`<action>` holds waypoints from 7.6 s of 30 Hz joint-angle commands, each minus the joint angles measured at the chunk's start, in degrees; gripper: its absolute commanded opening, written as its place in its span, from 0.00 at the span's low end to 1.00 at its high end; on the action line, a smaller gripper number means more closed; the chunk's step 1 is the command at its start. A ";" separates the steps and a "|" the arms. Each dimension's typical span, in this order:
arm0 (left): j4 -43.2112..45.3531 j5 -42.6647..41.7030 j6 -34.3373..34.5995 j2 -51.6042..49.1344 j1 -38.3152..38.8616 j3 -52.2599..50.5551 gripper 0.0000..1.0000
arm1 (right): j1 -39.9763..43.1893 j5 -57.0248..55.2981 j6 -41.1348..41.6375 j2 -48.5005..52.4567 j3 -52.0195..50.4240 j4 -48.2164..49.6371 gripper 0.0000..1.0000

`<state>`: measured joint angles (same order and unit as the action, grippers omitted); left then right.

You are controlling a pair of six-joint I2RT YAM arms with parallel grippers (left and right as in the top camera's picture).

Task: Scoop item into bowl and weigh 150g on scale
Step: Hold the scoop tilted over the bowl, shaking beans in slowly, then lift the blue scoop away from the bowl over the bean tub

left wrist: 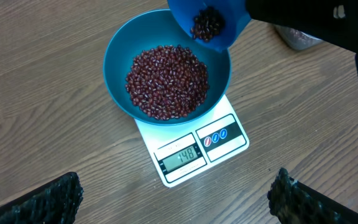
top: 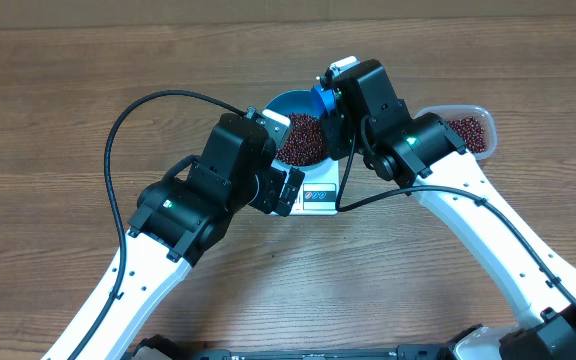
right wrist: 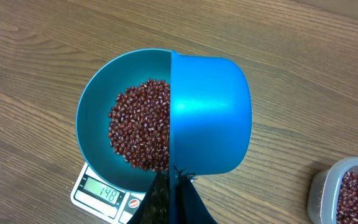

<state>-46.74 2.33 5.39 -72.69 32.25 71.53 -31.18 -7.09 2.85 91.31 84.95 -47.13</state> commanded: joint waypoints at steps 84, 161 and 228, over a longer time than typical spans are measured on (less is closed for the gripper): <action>-0.13 -0.46 -1.14 0.57 0.00 1.29 1.00 | -0.26 0.31 0.28 0.44 0.17 0.68 0.04; -0.17 -0.42 -1.16 0.42 0.00 1.29 0.99 | -0.26 0.28 -1.68 0.44 0.17 3.74 0.04; -0.15 -0.28 -1.14 0.42 0.00 1.29 1.00 | 33.62 35.32 17.40 0.44 0.17 -1.01 0.04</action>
<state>-46.94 2.33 5.39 -72.69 32.25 71.53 0.54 27.27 23.57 91.50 84.95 -46.63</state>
